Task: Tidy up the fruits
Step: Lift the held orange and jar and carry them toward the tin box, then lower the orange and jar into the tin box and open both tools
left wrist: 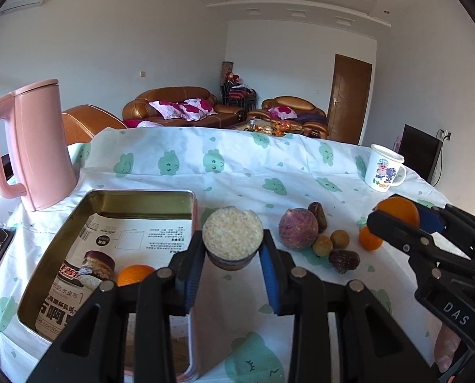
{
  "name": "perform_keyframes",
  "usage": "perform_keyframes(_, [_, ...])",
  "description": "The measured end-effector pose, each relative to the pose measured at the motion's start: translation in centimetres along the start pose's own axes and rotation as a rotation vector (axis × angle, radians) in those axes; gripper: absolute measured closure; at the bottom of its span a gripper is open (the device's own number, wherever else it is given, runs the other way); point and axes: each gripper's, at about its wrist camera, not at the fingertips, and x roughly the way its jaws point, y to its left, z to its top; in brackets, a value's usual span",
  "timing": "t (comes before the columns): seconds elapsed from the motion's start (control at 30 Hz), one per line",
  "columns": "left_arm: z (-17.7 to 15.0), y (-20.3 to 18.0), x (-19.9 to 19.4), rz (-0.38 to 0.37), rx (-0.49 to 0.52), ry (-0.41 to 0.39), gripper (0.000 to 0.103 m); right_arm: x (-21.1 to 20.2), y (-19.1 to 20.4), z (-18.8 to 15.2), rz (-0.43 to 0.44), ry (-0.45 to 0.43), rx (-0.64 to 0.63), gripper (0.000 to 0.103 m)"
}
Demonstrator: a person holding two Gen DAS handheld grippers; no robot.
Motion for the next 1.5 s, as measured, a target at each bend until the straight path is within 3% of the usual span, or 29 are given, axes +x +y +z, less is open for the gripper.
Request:
perform_keyframes(0.3, [0.3, 5.9, -1.8, 0.098, -0.052, 0.026, 0.068, 1.4, 6.2, 3.4, 0.211, -0.005, -0.043, 0.067])
perform_keyframes(0.53, [-0.6, 9.8, -2.0, 0.177, -0.088, 0.064, 0.068, 3.2, 11.3, 3.5, 0.306, 0.029, -0.119, 0.067])
perform_keyframes(0.83, [-1.9, 11.9, -1.4, 0.215, -0.1, 0.116, 0.068, 5.9, 13.1, 2.2, 0.364, 0.098, -0.1, 0.067])
perform_keyframes(1.5, [-2.5, 11.4, -1.0, 0.23, -0.057, 0.141, 0.066, 8.0, 13.3, 0.3, 0.421, 0.204, -0.08, 0.065])
